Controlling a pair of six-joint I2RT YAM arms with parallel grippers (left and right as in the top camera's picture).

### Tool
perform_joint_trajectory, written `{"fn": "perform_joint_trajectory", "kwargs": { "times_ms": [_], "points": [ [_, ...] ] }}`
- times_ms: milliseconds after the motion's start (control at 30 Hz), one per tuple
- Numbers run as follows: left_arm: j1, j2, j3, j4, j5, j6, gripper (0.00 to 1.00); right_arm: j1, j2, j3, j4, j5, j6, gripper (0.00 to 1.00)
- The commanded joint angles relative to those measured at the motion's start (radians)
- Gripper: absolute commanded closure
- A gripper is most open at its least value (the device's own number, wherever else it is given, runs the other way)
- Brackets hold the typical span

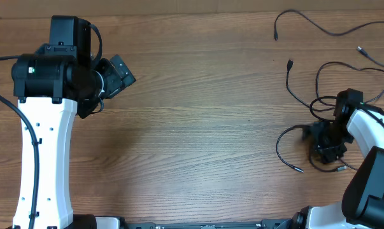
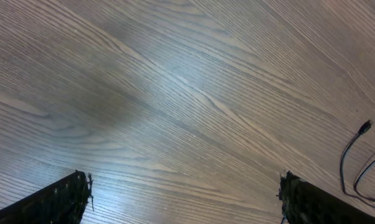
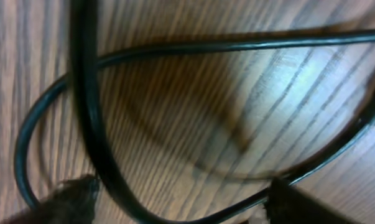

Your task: Untangle cables

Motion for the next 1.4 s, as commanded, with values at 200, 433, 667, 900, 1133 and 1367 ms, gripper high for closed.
{"fn": "perform_joint_trajectory", "kwargs": {
  "times_ms": [200,433,667,900,1133,1367],
  "points": [
    [-0.002,-0.02,0.016,0.002,-0.01,0.019,0.0,-0.089,-0.005,0.306,-0.181,-0.004,-0.078,0.0],
    [-0.002,-0.02,0.016,0.002,-0.01,0.019,0.0,-0.246,-0.005,0.531,-0.21,0.0,-0.151,0.0],
    [-0.002,-0.02,0.016,0.002,-0.01,0.019,0.0,-0.44,0.047,0.526,-0.159,0.071,-0.143,0.0],
    [-0.002,-0.02,0.016,0.002,-0.01,0.019,0.0,-0.559,0.133,0.525,-0.194,0.083,-0.154,0.0],
    [-0.002,-0.02,0.016,0.002,-0.01,0.019,0.0,-0.606,0.182,0.495,-0.191,0.091,-0.146,0.0],
    [-0.002,-0.02,0.016,0.002,-0.01,0.019,0.0,-0.655,0.182,0.495,-0.183,0.134,-0.152,0.0]
  ]
}}
